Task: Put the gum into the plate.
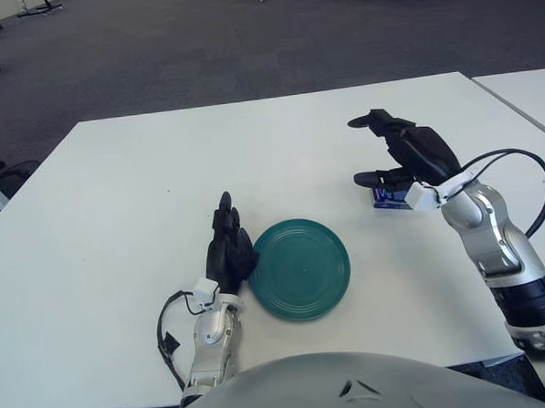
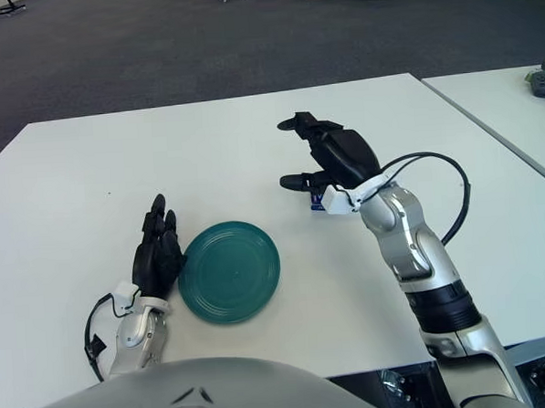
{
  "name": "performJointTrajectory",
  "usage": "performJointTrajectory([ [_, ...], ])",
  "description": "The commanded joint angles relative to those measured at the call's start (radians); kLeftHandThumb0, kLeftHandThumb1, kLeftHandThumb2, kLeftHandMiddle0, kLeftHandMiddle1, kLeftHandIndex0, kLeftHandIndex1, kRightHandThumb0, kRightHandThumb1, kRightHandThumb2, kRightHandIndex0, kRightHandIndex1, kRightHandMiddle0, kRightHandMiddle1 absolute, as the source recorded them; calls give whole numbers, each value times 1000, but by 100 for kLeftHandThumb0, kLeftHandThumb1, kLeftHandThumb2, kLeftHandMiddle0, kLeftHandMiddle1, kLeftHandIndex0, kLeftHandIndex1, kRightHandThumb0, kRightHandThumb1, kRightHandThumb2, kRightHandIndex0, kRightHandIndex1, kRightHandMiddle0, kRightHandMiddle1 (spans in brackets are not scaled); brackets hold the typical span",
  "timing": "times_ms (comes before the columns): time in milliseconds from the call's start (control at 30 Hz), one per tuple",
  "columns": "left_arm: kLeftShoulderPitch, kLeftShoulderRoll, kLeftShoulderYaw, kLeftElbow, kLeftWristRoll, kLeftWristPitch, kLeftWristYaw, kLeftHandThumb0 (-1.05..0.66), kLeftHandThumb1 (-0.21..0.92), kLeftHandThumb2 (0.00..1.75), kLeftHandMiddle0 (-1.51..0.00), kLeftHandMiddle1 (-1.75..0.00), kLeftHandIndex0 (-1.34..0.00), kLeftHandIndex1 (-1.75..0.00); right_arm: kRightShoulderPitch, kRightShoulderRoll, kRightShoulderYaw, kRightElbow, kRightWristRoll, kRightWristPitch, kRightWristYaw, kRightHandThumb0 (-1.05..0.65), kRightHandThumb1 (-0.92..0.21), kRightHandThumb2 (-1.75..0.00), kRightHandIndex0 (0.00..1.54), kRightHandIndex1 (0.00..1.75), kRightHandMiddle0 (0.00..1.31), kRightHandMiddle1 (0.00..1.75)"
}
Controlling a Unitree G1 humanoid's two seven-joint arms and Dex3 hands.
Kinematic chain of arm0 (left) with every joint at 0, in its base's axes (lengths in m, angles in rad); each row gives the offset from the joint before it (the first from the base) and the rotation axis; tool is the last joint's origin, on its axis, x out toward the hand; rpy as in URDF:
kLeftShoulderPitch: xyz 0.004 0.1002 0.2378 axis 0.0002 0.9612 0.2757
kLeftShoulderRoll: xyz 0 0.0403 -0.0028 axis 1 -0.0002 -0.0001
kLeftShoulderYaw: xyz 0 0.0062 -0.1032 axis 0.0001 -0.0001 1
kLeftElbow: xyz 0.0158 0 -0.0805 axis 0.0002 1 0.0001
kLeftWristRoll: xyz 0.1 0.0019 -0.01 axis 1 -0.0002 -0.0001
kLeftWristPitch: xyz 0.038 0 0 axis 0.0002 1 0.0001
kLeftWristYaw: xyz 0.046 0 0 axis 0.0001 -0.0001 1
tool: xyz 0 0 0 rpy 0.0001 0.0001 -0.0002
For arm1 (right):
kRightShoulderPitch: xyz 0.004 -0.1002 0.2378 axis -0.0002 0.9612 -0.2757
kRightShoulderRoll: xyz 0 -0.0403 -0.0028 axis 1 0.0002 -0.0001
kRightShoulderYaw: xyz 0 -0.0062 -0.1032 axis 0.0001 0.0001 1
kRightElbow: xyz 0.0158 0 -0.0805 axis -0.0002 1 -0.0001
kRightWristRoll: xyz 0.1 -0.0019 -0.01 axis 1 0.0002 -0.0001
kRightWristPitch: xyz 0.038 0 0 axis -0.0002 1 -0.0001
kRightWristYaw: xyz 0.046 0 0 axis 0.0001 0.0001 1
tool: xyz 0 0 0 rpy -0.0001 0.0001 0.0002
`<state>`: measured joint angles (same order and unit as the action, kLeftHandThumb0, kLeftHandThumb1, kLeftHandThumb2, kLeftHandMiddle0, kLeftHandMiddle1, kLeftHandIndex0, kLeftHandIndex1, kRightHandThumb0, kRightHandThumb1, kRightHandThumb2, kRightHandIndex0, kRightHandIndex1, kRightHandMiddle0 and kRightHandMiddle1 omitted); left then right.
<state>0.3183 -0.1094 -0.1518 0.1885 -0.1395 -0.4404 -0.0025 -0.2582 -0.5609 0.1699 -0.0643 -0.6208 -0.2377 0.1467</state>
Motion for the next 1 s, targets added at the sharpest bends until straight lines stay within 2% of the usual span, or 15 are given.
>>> performJointTrajectory([
  [0,32,-68,4,96,-13,17,13,-97,92,75,-3,-1,0,-26,-69,-39,27,133,-37,-56,-12,-75,-92,-42,48,4,7,95],
  [233,28,-65,-3,107,-4,1,10,-98,92,75,-2,0,0,-25,-125,-100,67,330,-85,-125,-24,-79,-92,-47,45,2,3,95],
  [467,35,-63,-6,103,6,3,16,-101,92,74,-1,0,0,-18,-157,-132,103,453,-78,-165,16,-89,-92,-61,38,0,0,82],
  [667,40,-66,1,99,5,9,27,-101,92,70,-3,-1,0,-14,-172,-131,117,522,-48,-185,60,-97,-92,-72,33,0,0,67],
  [967,37,-70,11,105,-17,2,25,-101,92,62,-4,-1,0,-14,-177,-112,143,612,-63,-204,31,-101,-92,-78,30,0,0,58],
])
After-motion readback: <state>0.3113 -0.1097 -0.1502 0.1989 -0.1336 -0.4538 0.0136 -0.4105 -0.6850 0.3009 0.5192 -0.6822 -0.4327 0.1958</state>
